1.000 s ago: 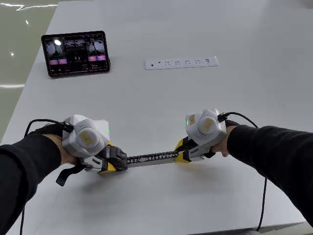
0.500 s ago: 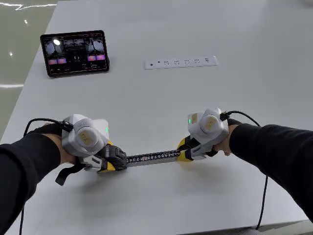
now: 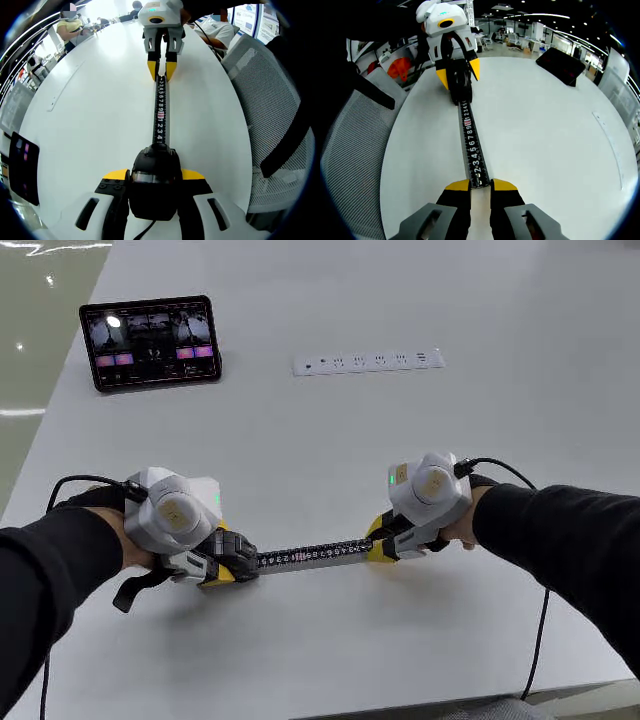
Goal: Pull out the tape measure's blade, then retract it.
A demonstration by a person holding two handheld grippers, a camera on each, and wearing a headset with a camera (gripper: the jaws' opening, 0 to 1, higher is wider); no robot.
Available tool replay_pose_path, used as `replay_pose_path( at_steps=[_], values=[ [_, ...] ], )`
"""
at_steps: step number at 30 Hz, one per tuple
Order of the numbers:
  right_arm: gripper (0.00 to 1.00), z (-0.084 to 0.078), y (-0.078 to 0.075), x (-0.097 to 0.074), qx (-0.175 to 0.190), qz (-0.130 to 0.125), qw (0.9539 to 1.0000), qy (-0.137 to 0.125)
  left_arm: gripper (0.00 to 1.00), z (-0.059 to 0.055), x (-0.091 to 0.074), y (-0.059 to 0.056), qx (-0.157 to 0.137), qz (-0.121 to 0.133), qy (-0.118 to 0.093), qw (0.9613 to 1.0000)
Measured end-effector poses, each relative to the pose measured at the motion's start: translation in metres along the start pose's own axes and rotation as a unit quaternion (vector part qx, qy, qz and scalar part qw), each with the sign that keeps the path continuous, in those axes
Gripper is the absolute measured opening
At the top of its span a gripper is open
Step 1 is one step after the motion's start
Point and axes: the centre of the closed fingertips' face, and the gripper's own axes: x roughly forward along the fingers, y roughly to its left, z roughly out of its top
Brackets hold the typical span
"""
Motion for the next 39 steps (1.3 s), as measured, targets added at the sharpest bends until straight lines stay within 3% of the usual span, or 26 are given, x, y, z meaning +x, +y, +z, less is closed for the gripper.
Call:
replay_pose_path(
  at_steps=[39],
  values=[
    [0.1, -0.016, -0.005, -0.011, 0.012, -0.006, 0.9999, 0.003, 0.32, -0.001, 0.0, 0.0, 0.0, 0.002, 0.002, 1.0]
  ],
)
